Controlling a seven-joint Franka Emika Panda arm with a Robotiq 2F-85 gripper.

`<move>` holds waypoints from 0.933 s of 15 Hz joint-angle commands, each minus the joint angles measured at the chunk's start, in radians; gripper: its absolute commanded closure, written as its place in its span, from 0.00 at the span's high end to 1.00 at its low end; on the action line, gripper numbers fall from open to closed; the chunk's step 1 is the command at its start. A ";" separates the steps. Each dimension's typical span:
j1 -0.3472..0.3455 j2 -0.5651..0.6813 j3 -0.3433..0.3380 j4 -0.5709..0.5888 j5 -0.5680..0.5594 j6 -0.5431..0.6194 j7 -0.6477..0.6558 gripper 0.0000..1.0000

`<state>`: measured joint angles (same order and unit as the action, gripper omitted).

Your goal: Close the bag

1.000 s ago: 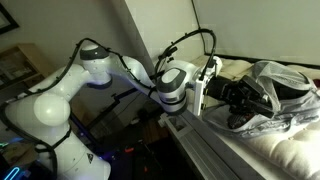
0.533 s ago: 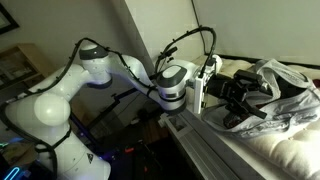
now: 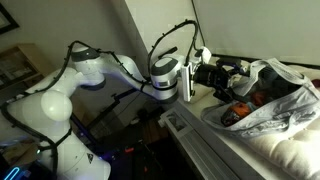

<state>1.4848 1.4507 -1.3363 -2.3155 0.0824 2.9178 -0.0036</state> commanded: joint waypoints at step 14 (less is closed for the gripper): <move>-0.290 -0.557 -0.105 0.014 -0.511 0.559 -0.267 1.00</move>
<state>1.2779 1.0866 -1.4623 -2.3378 -0.3089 3.4762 -0.1911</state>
